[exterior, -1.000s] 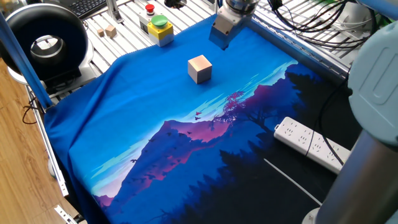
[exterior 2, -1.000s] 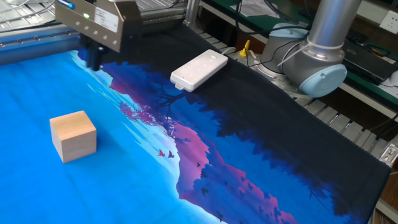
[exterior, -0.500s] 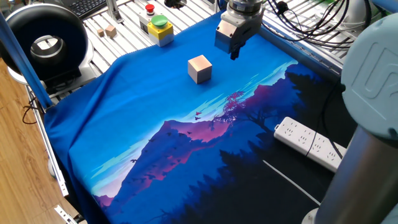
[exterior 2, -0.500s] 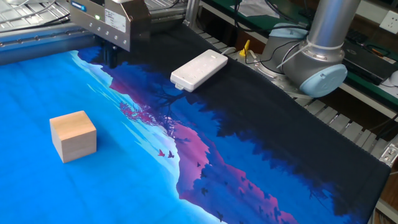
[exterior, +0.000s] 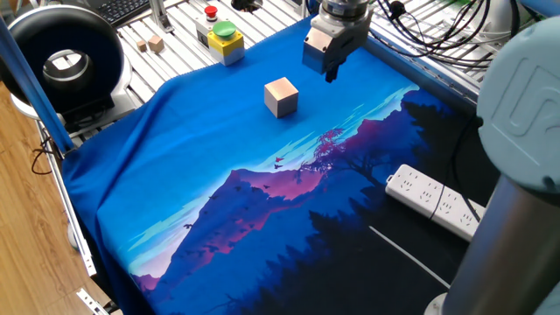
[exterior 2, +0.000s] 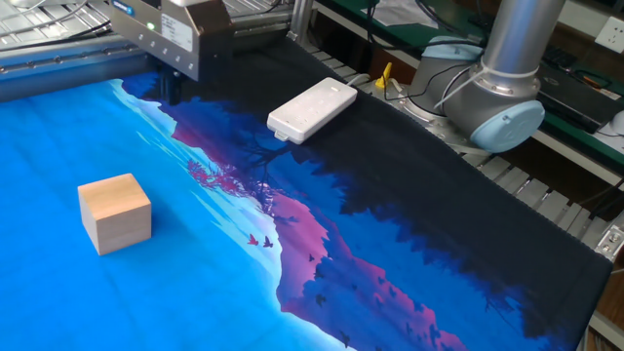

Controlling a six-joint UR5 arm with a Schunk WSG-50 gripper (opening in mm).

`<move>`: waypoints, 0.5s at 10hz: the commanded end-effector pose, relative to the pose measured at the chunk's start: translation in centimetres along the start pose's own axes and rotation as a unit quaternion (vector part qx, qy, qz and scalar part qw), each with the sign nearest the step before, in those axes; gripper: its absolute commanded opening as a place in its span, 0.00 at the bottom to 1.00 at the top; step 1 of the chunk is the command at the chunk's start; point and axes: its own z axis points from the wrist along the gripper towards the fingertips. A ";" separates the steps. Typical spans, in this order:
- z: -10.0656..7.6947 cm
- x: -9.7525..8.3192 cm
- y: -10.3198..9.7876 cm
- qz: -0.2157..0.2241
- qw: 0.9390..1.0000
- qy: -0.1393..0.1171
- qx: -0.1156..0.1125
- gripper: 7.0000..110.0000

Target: Use the gripper to push the small block from left to right

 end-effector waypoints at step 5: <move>3.3 -4.1 -1.5 -0.016 1.000 -0.020 -0.010 0.00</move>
